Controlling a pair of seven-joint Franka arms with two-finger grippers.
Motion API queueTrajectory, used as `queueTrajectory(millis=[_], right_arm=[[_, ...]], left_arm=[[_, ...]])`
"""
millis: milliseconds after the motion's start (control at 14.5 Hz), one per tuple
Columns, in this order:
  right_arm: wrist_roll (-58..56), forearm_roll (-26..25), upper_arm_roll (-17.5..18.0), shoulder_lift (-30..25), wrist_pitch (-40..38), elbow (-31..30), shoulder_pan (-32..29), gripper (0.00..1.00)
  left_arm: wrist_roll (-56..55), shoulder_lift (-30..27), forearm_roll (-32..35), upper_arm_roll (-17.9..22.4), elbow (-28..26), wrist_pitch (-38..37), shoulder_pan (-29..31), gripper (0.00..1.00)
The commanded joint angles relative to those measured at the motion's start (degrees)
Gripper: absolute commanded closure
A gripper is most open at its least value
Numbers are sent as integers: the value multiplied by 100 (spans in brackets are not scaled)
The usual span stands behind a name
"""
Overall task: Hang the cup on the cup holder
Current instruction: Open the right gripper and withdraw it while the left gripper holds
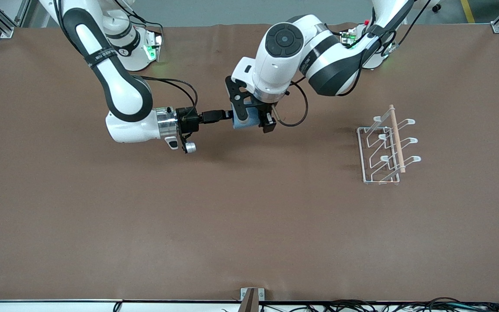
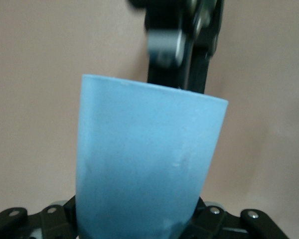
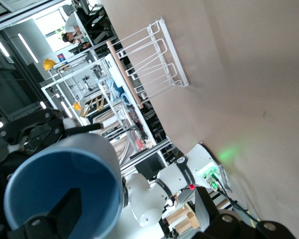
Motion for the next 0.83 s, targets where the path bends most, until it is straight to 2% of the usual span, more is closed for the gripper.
queueTrajectory(millis=[0, 69, 206, 551, 688, 757], right_arm=[[25, -28, -213, -185, -525, -97, -315, 0], [33, -177, -476, -246, -710, -79, -289, 0], [42, -912, -1003, -378, -974, 52, -297, 0], [86, -2942, -2164, -562, -1283, 570, -271, 0], [139, -3812, -2524, -607, -1274, 833, -262, 0], [304, -4400, -2657, -616, -1274, 1070, -262, 0]], left_arm=[[301, -389, 24, -20, -158, -354, 147, 100], [468, -460, 24, -11, -175, -573, 243, 100], [811, -653, 15, 129, -167, -1134, 358, 100], [1013, -1145, 173, 963, -167, -2339, 323, 100], [1215, -1181, 750, 1122, -176, -2691, 323, 100], [1521, -1181, 1206, 1175, -176, -2893, 323, 100]])
